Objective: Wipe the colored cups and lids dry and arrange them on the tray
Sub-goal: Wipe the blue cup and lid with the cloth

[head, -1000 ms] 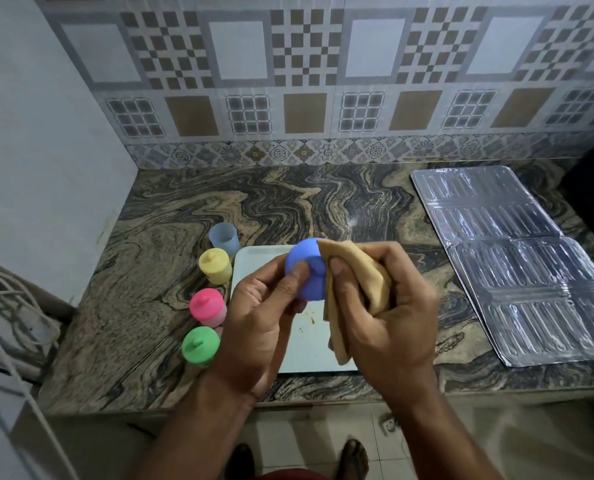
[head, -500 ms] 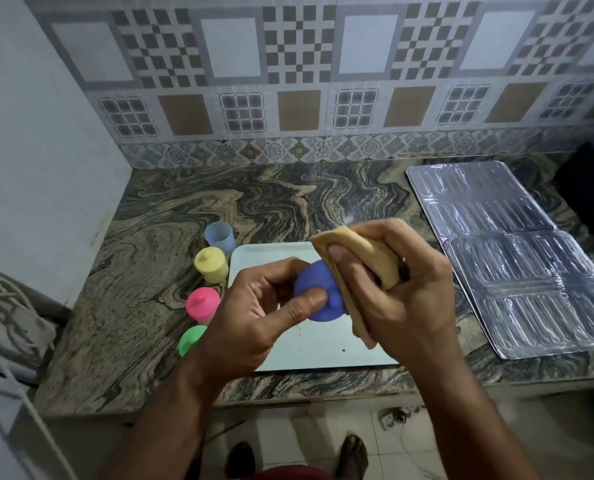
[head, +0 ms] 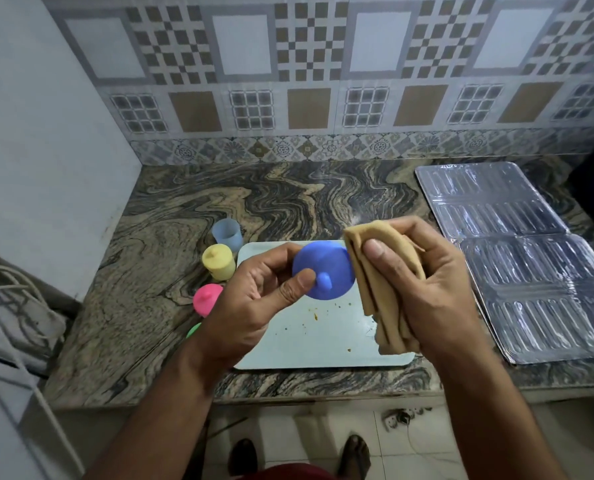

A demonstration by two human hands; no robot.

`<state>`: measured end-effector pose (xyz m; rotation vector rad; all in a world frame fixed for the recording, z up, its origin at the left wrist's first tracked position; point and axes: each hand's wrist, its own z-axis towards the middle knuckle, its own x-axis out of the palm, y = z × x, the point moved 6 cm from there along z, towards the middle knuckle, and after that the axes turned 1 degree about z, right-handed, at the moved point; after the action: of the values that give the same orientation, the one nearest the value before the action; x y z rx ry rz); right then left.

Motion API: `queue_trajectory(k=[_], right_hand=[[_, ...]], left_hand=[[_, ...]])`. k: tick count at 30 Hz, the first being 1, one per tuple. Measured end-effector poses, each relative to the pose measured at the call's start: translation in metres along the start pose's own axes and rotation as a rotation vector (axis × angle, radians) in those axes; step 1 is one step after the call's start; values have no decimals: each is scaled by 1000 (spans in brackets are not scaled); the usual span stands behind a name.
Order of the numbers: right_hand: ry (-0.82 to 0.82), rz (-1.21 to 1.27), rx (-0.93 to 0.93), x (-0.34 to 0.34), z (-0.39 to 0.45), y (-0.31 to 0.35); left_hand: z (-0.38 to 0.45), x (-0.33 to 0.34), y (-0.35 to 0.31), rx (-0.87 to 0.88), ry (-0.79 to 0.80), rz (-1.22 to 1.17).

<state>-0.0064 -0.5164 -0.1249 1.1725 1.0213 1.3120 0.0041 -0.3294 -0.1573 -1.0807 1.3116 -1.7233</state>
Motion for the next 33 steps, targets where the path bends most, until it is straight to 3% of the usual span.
queue_trajectory(k=[4,7,9,13,18,24,26,30,33], right_hand=[[-23,-29,-37,4,-5,1],[-19,-79,-56,6,-4,4],[-6,-68,-27,7,-2,5],[-21,-34,96,1,7,-3],[-122,-53,72,-14,13,-9],[80,-14,-35,-4,7,-9],[81,-4,-51,3,7,-10],[-103,97,-15,4,6,-24],[-252,235,93,4,2,-47]], left_hand=[[4,1,-3,2,3,111],[5,-3,-11,95,-3,473],[4,0,-21,188,7,660],[5,5,-28,275,30,792],[3,-9,-25,226,-9,704],[6,-13,-10,40,10,319],[6,-9,-7,-4,22,241],[8,-9,-2,-18,-174,115],[4,-10,1,20,-338,168]])
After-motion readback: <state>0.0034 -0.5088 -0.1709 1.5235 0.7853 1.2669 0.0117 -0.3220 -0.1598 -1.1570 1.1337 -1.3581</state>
